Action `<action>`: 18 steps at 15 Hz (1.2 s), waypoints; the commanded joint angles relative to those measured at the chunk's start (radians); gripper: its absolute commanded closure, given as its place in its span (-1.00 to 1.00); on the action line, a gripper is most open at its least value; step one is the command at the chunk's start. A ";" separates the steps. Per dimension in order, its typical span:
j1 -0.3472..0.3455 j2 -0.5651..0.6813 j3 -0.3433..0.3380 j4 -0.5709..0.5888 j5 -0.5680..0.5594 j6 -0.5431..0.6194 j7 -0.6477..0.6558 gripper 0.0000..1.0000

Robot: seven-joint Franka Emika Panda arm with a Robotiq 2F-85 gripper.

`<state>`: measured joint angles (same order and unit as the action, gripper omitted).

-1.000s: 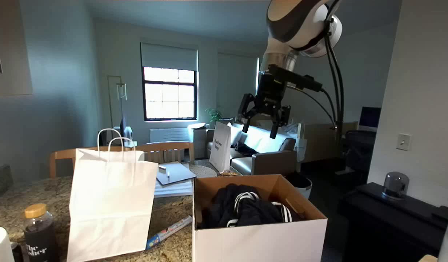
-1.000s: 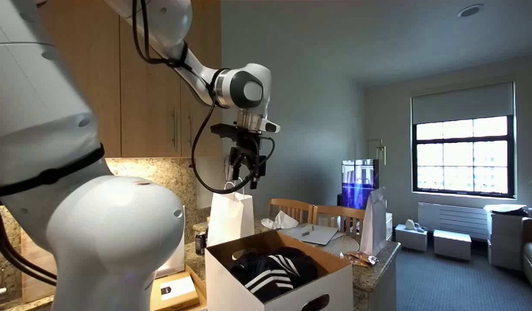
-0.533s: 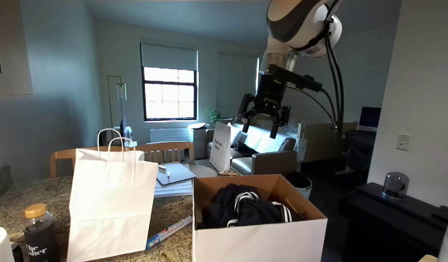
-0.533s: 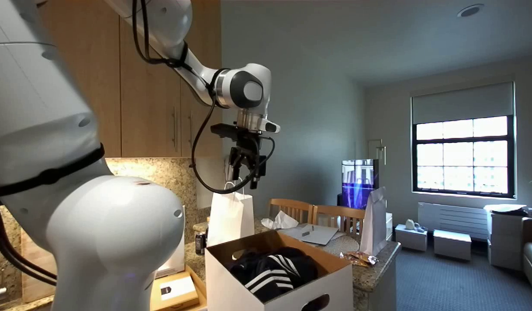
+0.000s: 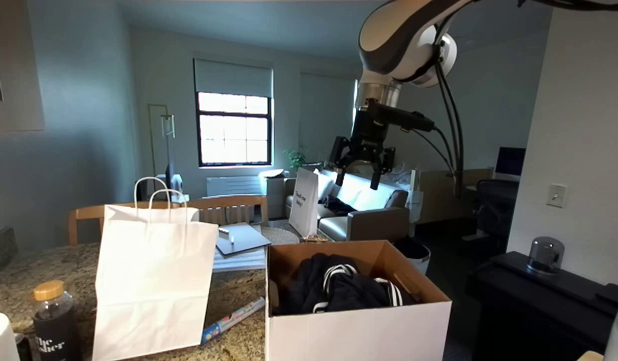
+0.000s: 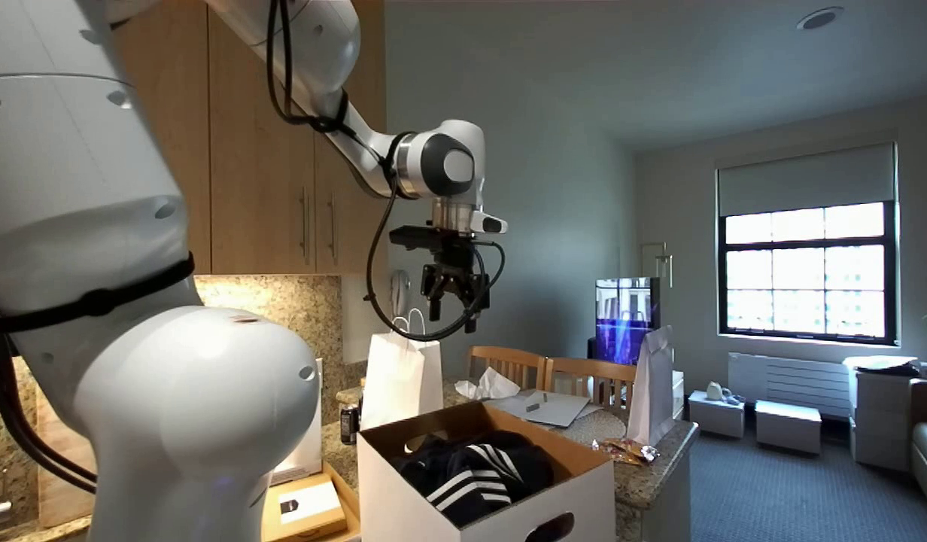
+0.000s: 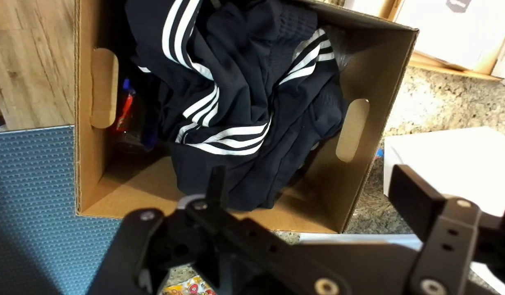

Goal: Take the jacket out of the white storage box

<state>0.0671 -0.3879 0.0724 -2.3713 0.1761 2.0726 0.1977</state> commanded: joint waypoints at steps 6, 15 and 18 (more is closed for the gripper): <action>0.007 0.300 -0.005 0.075 0.015 0.188 -0.109 -1.00; 0.042 0.681 0.028 0.162 0.005 0.422 -0.017 -1.00; 0.058 0.802 0.016 0.226 -0.004 0.447 0.025 -1.00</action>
<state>0.1158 0.3077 0.0956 -2.2120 0.1705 2.4869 0.1773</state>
